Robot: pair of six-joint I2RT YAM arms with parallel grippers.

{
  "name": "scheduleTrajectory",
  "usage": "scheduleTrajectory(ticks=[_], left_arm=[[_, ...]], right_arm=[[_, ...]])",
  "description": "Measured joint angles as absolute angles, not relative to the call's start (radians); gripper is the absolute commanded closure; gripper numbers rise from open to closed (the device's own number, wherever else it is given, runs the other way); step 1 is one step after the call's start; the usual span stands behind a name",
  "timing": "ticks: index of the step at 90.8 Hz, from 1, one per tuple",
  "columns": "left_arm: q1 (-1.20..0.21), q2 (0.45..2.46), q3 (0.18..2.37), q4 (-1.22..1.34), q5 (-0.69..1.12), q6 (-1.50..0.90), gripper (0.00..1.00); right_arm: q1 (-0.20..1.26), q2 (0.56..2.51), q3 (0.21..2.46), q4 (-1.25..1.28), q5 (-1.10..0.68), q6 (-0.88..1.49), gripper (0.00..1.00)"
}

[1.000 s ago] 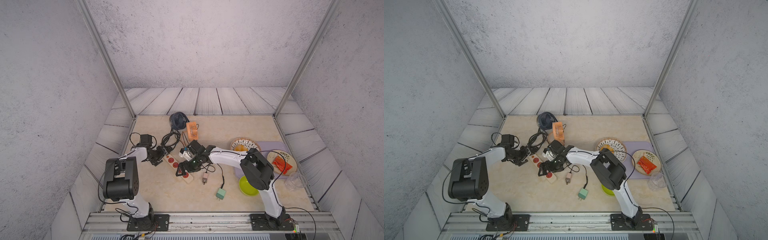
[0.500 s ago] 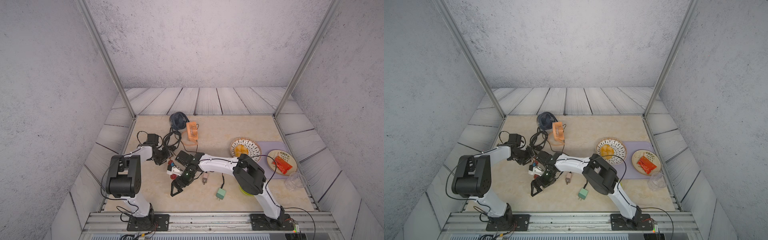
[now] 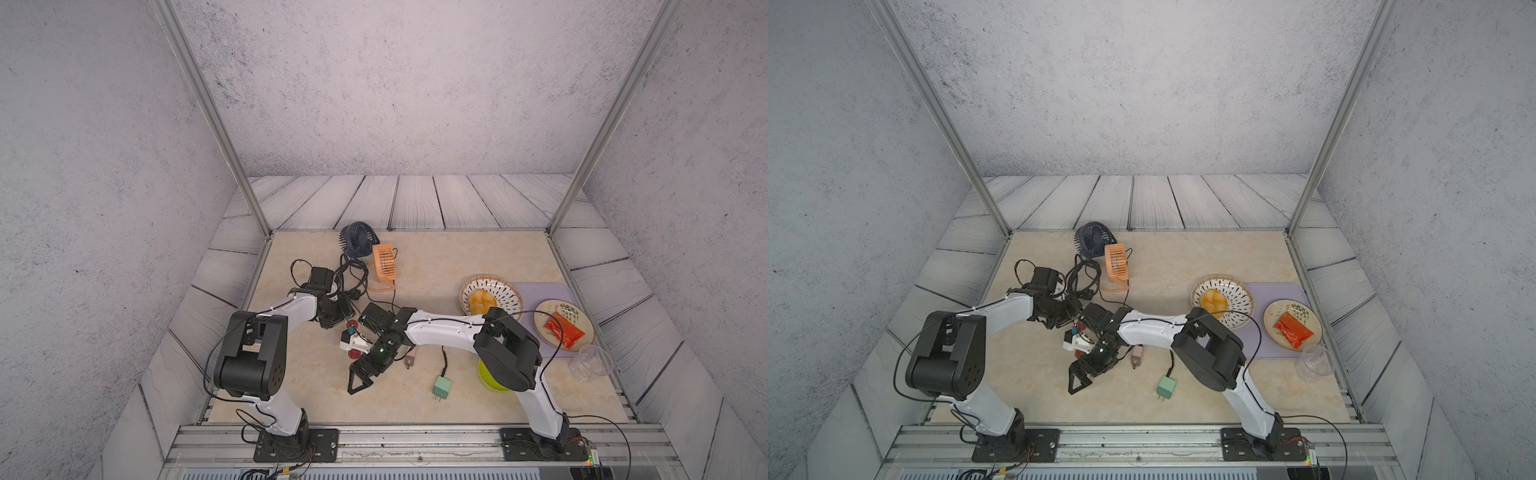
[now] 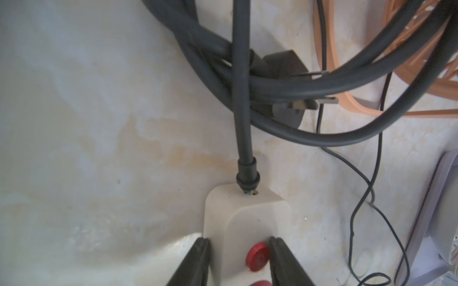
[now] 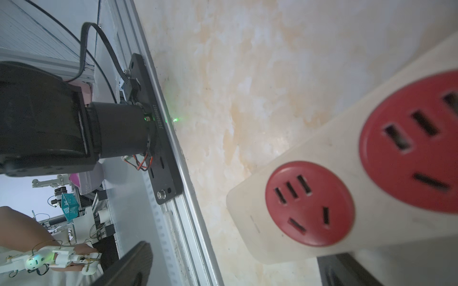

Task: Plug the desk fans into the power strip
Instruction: Adjust the socket at the center of the board, then pick up the plug from the center of the board.

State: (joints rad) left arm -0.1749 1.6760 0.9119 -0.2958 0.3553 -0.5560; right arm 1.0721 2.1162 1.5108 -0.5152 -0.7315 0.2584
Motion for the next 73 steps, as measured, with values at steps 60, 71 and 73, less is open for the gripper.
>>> scheduleTrajectory(ticks=[60,71,73], left_arm=[[-0.224,1.559,0.879,-0.319,0.331,-0.508,0.42],[-0.196,1.462,0.878,-0.316,0.325,-0.493,0.38],[-0.189,1.446,0.878,-0.316,0.323,-0.493,0.38]], right_arm=[[0.942,1.594,1.195,-0.591,-0.249,0.463,0.03],[0.941,1.556,1.165,-0.606,-0.163,0.513,0.05],[0.941,1.555,1.161,-0.611,-0.149,0.522,0.06]])
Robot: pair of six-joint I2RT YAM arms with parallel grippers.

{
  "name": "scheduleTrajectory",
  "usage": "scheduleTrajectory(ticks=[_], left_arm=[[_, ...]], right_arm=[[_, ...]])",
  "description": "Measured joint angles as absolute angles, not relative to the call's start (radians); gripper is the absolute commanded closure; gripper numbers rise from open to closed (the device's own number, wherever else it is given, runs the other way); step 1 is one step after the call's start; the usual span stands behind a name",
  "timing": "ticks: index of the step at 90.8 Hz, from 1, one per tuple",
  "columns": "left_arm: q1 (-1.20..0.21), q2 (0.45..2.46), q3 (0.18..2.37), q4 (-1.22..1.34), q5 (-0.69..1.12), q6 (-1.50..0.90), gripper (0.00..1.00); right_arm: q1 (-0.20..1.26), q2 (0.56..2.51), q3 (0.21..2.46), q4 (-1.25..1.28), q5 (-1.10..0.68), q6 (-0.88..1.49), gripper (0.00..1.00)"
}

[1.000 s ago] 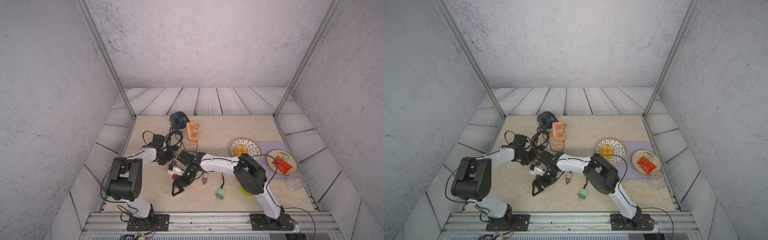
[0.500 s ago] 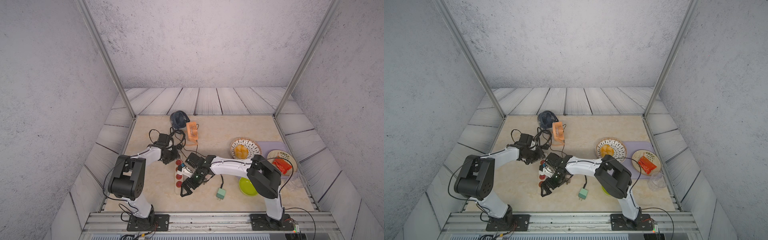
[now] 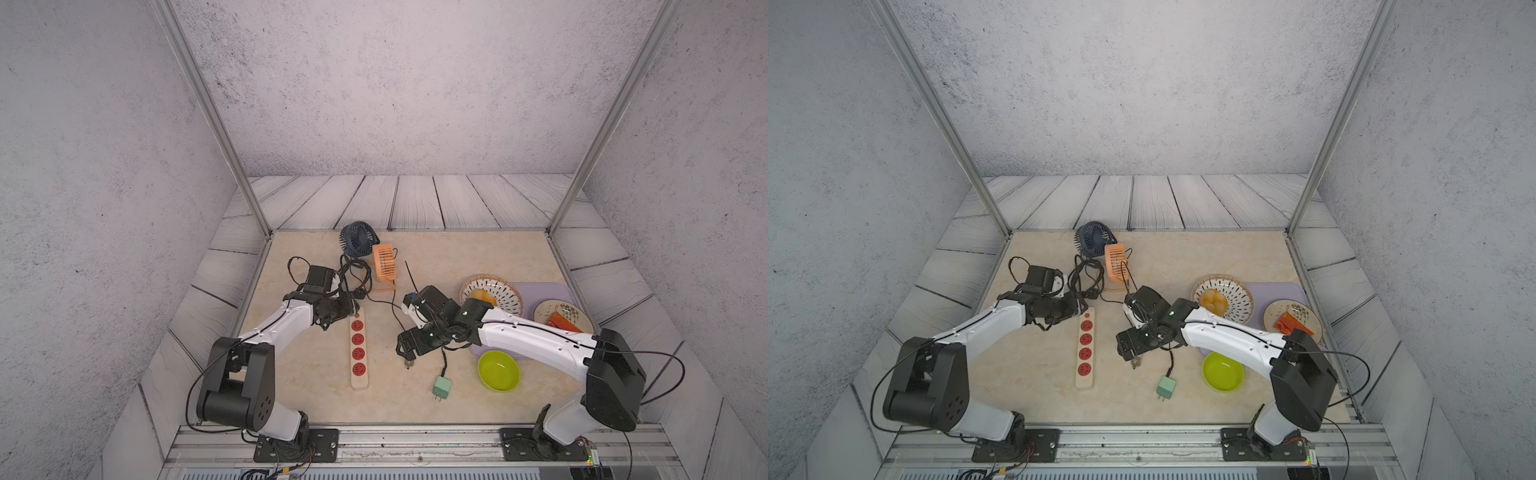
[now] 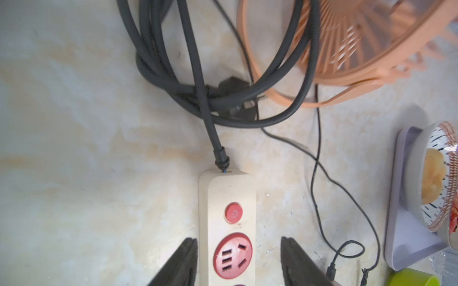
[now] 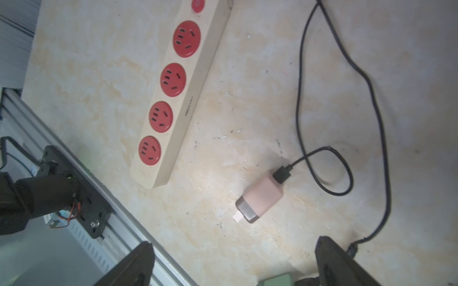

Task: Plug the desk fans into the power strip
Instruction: Pick up the plug from the center of the board.

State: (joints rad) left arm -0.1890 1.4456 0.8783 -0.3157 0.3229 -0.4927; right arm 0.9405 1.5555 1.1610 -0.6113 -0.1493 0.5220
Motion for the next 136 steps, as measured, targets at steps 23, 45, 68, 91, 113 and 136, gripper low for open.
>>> scheduleTrajectory(ticks=[23,45,68,91,113,136], left_arm=[[-0.087,1.335,0.879,-0.311,0.319,-0.448,0.24],[0.017,1.287,0.908,-0.337,0.309,-0.380,0.16],[0.043,1.275,0.932,-0.348,0.308,-0.347,0.15],[0.044,1.275,0.932,-0.352,0.311,-0.344,0.14],[0.044,1.275,0.933,-0.358,0.318,-0.344,0.14],[0.044,1.275,0.933,-0.359,0.319,-0.343,0.14]], right_arm=[[0.941,1.613,1.155,-0.634,-0.074,0.610,0.15],[0.941,1.716,1.176,-0.645,-0.072,0.648,0.29],[0.941,1.776,1.211,-0.646,-0.086,0.656,0.35],[0.944,1.835,1.261,-0.652,-0.103,0.655,0.36],[0.948,1.882,1.290,-0.668,-0.113,0.651,0.45],[0.949,1.885,1.293,-0.687,-0.102,0.651,0.57]])
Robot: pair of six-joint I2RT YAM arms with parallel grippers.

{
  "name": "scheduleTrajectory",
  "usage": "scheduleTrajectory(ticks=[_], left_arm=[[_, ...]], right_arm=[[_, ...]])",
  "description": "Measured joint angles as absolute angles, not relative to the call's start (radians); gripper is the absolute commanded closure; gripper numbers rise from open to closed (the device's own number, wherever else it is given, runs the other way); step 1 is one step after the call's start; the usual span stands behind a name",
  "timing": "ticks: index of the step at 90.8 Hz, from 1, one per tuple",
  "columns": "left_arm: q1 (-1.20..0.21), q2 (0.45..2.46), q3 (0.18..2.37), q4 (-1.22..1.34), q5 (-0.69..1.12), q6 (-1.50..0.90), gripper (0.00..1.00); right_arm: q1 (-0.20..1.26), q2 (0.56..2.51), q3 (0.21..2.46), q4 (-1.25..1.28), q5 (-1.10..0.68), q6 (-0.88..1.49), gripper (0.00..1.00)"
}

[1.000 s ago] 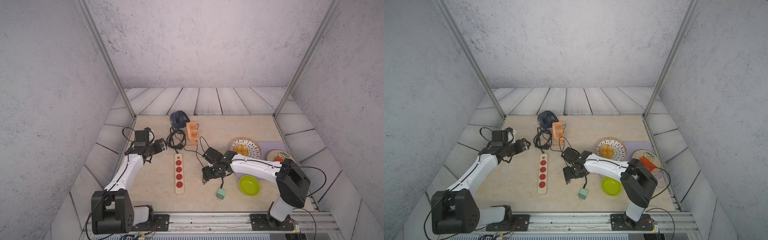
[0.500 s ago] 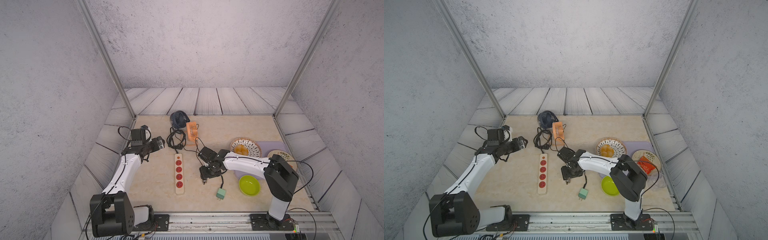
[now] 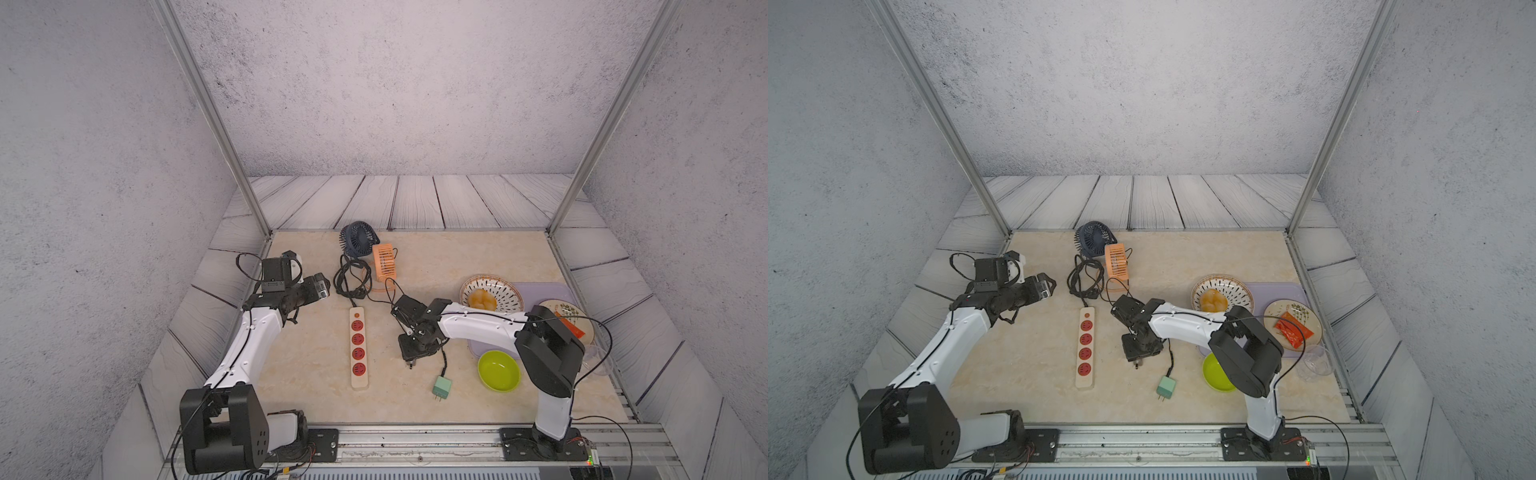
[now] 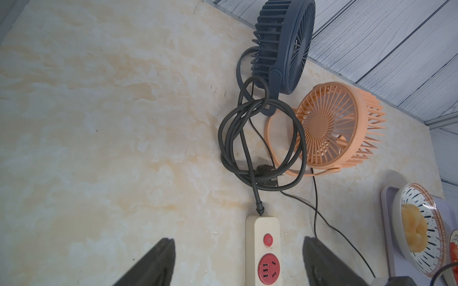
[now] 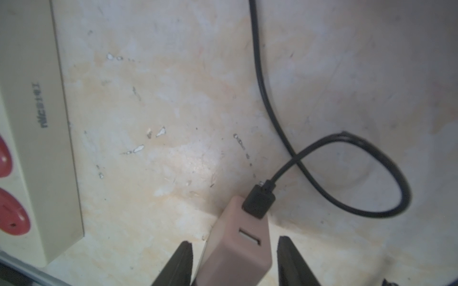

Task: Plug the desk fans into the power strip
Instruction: Pick up the plug from the center of the board.

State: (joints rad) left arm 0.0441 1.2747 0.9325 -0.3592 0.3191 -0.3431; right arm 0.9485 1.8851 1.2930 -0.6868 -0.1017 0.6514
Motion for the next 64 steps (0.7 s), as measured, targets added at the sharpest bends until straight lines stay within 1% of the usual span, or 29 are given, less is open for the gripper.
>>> scheduleTrajectory(ticks=[10,31,40,47,52,58,61,64], left_arm=[[0.044,1.275,0.934,-0.361,0.321,-0.343,0.14],[0.046,1.275,0.934,-0.363,0.324,-0.343,0.13],[0.051,1.275,0.934,-0.362,0.331,-0.336,0.11],[0.051,1.275,0.935,-0.363,0.348,-0.319,0.02],[0.051,1.275,0.939,-0.366,0.365,-0.312,0.01],[0.052,1.274,0.945,-0.368,0.385,-0.299,0.01],[0.052,1.272,0.947,-0.368,0.395,-0.294,0.00],[0.052,1.271,0.950,-0.369,0.408,-0.288,0.00]], right_arm=[[0.948,1.884,1.289,-0.688,-0.095,0.653,0.67],[0.940,1.873,1.261,-0.679,-0.091,0.651,0.72],[0.936,1.851,1.235,-0.661,-0.095,0.646,0.74],[0.928,1.828,1.211,-0.634,-0.109,0.634,0.77],[0.918,1.803,1.191,-0.609,-0.126,0.626,0.79],[0.900,1.759,1.159,-0.567,-0.156,0.616,0.86],[0.890,1.739,1.143,-0.545,-0.173,0.613,0.95],[0.878,1.717,1.129,-0.520,-0.193,0.611,0.99]])
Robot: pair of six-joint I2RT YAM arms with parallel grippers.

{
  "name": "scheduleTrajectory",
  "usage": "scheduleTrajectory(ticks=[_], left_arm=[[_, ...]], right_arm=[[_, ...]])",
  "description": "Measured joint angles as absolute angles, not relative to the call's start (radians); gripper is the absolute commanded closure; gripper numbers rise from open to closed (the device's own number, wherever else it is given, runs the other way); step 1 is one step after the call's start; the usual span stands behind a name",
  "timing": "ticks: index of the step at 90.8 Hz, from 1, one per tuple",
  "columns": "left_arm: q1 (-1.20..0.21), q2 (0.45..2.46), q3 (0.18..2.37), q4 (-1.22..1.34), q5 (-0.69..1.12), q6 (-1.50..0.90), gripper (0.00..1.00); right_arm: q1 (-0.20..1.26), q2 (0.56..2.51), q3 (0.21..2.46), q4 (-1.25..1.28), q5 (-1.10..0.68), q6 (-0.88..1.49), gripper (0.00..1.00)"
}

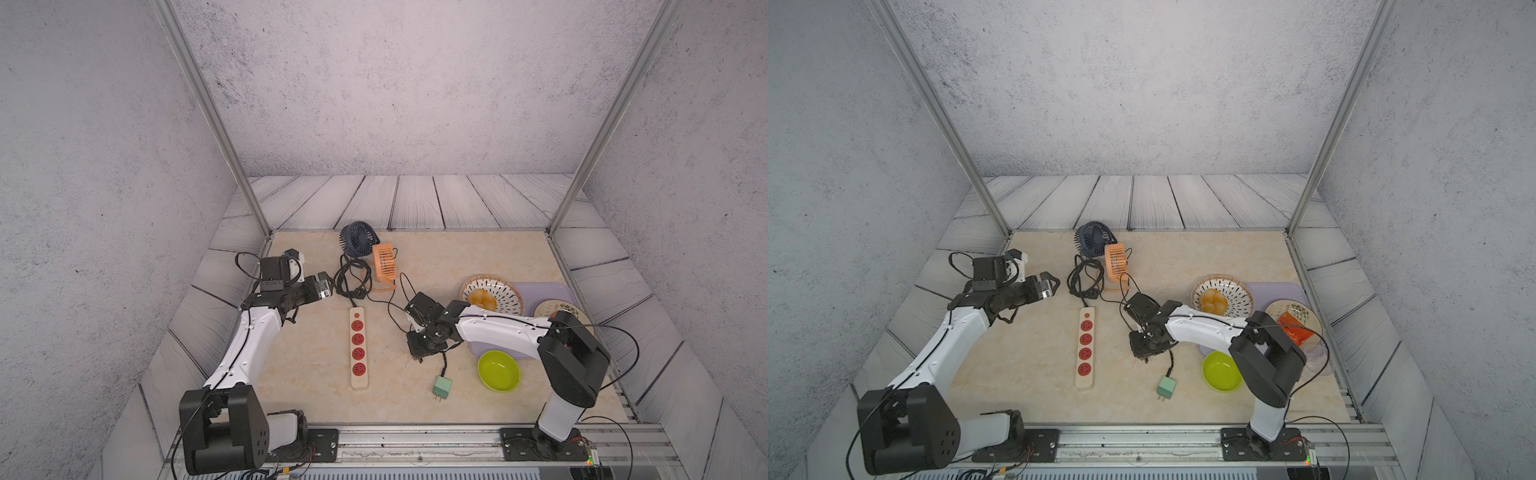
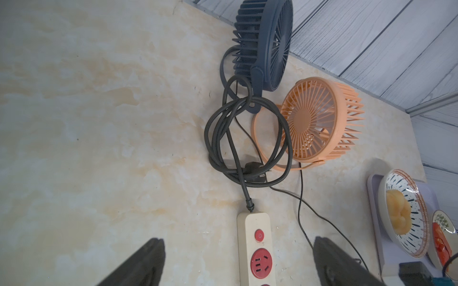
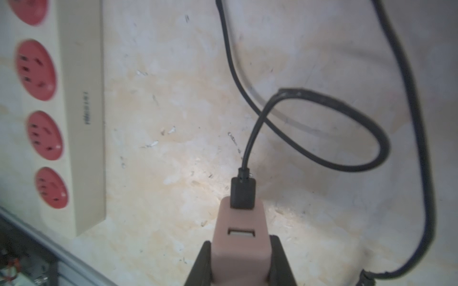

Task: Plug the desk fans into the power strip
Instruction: Pick up the plug from the center of the board.

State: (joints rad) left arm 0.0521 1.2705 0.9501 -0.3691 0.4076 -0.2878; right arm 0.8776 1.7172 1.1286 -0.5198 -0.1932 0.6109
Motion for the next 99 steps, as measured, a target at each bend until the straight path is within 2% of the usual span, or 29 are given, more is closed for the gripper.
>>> scheduleTrajectory(ticks=[27,48,79,99], left_arm=[[0.052,1.261,1.026,-0.418,0.548,-0.214,0.01],[0.025,1.264,1.192,-0.542,0.694,-0.039,0.00],[-0.062,1.294,1.431,-0.889,1.024,0.430,0.01],[-0.177,1.333,1.594,-1.189,1.127,0.804,0.01]], right_arm=[[0.815,1.651,1.098,-0.410,-0.344,0.558,1.00],[0.765,1.562,1.098,-0.393,-0.585,0.433,1.00],[0.640,1.475,1.134,-0.461,-0.947,0.250,1.00],[0.621,1.454,1.134,-0.461,-1.121,0.214,1.00]])
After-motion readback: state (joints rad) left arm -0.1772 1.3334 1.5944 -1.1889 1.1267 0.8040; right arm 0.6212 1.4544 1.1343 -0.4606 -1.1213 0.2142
